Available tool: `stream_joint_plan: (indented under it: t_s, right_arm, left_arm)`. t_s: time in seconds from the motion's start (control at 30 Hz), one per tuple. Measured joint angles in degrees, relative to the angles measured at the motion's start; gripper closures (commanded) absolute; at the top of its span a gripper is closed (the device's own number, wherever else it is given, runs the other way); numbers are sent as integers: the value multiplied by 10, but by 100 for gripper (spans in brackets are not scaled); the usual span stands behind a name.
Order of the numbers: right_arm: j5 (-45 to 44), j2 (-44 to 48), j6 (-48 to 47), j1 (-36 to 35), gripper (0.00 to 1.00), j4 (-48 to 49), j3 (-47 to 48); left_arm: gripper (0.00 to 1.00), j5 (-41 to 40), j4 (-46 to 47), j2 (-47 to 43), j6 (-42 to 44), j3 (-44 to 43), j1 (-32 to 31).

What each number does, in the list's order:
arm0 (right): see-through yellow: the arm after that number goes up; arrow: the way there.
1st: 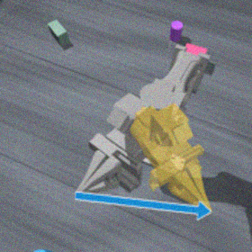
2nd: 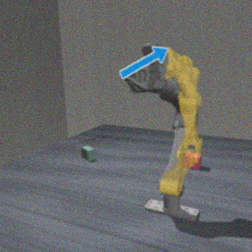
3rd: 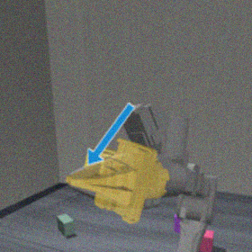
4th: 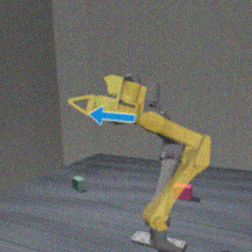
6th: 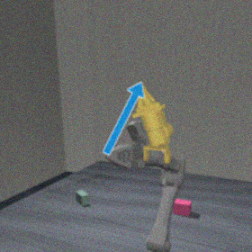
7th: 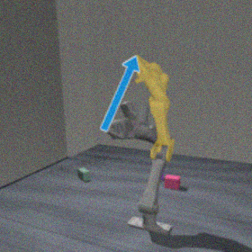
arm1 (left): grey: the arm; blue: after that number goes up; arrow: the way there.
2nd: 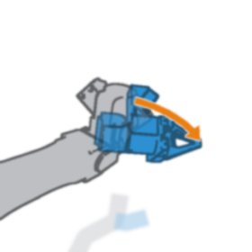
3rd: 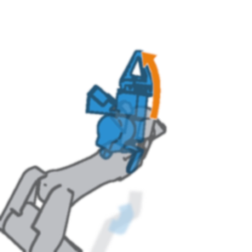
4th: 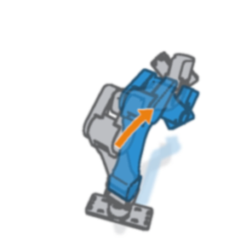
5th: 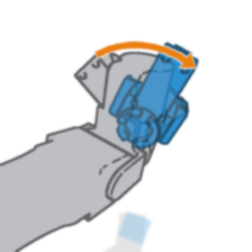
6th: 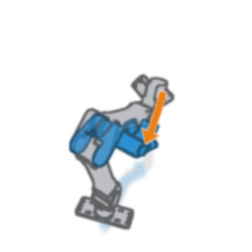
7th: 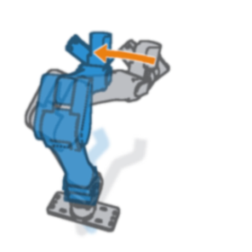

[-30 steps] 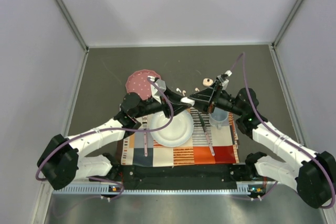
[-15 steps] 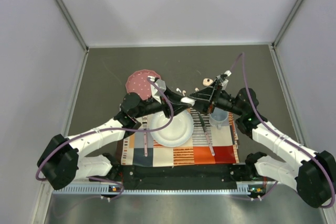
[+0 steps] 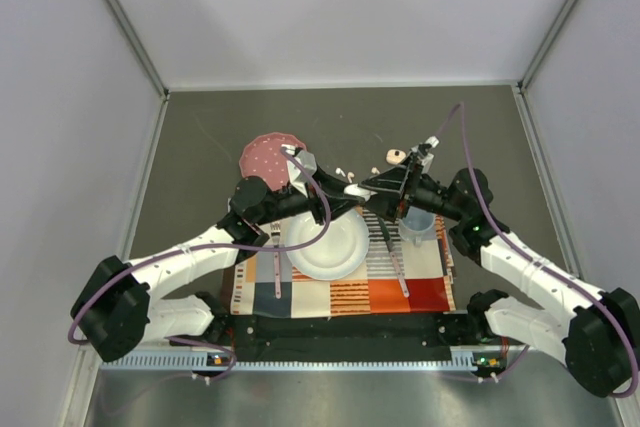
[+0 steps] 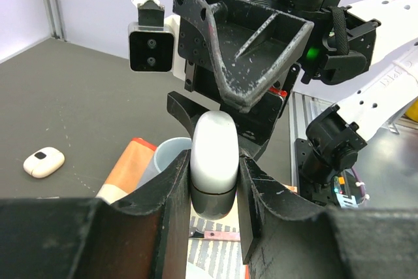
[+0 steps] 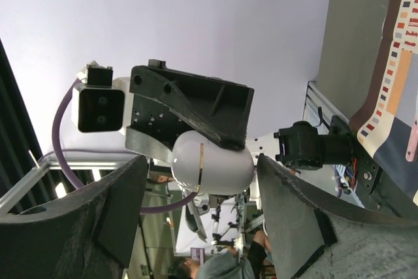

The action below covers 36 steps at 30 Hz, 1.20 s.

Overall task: Insert the wireless bluetooth earbuds into the charging case
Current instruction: Pass from the left arm to the right

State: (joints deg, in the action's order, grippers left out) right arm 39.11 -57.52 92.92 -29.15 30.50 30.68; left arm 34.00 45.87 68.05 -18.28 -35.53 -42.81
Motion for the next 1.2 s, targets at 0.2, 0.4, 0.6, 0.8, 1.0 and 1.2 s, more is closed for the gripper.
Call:
stream_joint_plan:
  t_s: [0.2,0.4,0.6,0.8,1.0,1.2]
  right_arm:
    - [0,6,4,0,40,-1,-10]
    - [0,6,9,0,43,0,-11]
    - [-2,4,13,0,58,2,-19]
    - [-5,4,14,0,58,3,-22]
    - [-10,4,14,0,48,8,-24]
    - [-13,4,17,0,51,16,-30]
  left_arm:
    - [100,-4,-5,0,2,0,0]
    - [100,-3,-6,1,2,0,-1]
    - [100,-3,-5,12,2,-3,-3]
    - [100,-3,-5,15,3,-6,-3]
    - [100,-3,-10,16,5,-9,-3]
    - [100,1,-17,16,9,-10,-7]
